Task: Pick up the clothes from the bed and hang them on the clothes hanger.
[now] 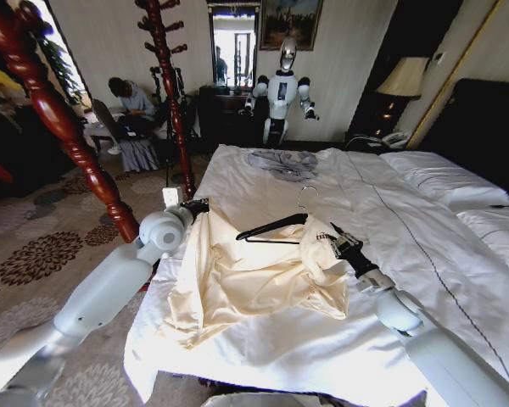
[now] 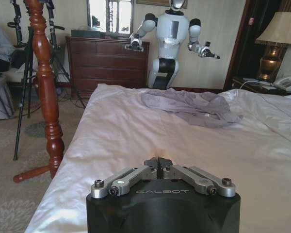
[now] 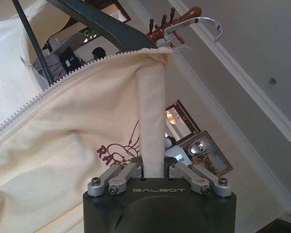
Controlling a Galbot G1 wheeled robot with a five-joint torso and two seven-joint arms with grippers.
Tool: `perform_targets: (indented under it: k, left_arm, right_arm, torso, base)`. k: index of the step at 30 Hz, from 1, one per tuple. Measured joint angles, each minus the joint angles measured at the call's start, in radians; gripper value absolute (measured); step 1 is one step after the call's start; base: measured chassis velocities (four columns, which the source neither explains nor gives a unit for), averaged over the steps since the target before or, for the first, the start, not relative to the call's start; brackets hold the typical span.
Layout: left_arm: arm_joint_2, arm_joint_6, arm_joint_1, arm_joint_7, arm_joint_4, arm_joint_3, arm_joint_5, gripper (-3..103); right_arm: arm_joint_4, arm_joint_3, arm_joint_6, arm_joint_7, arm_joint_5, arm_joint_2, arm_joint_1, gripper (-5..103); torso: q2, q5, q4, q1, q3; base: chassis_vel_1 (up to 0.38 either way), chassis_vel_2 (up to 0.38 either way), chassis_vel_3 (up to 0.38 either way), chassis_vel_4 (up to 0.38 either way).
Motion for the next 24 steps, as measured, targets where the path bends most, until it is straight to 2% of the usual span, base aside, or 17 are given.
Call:
perform_targets:
  k: [3, 7, 11, 15, 21, 24]
  left_arm:
    - [-0.009, 0.004, -0.048, -0.022, -0.023, 0.056, -0.029, 0]
    - [-0.017, 0.007, -0.072, -0.039, -0.069, 0.098, -0.047, 0]
    - [-0.018, 0.009, -0.109, -0.050, -0.122, 0.138, -0.074, 0]
    - [-0.015, 0.017, -0.133, -0.051, -0.164, 0.168, -0.094, 0]
    - [-0.011, 0.024, -0.141, -0.051, -0.202, 0.212, -0.084, 0]
    - [-0.057, 0.023, -0.162, -0.038, -0.183, 0.277, -0.029, 0]
  right_arm:
    - [0.002, 0.002, -0.003, -0.001, 0.000, 0.003, -0.001, 19]
    - [0.001, 0.005, -0.014, -0.001, -0.005, 0.010, -0.008, 19]
    - [-0.006, -0.006, -0.034, 0.000, -0.014, 0.020, 0.000, 19]
    - [-0.009, -0.014, -0.051, 0.001, -0.006, 0.023, 0.002, 19]
    - [-0.004, -0.019, -0.072, 0.002, 0.019, 0.021, 0.001, 19]
    - [-0.002, -0.029, -0.097, 0.007, 0.061, 0.022, -0.003, 19]
  torso:
    - [0.000, -0.0002, 0.0009, 0.000, 0.000]
    - [0.000, -0.0002, 0.0001, 0.000, 0.000]
    - [0.000, -0.0002, 0.0007, 0.000, 0.000]
    - [0.000, -0.0002, 0.0003, 0.000, 0.000]
    - [0.000, -0.0005, 0.0007, 0.000, 0.000]
    - [0.000, -0.0004, 0.0005, 0.000, 0.000]
  base:
    - [0.000, 0.000, 0.000, 0.000]
    - [0.000, 0.000, 0.000, 0.000]
    - [0.000, 0.000, 0.000, 0.000]
    - [0.000, 0.000, 0.000, 0.000]
    - [0.000, 0.000, 0.000, 0.000]
    - [0.000, 0.000, 0.000, 0.000]
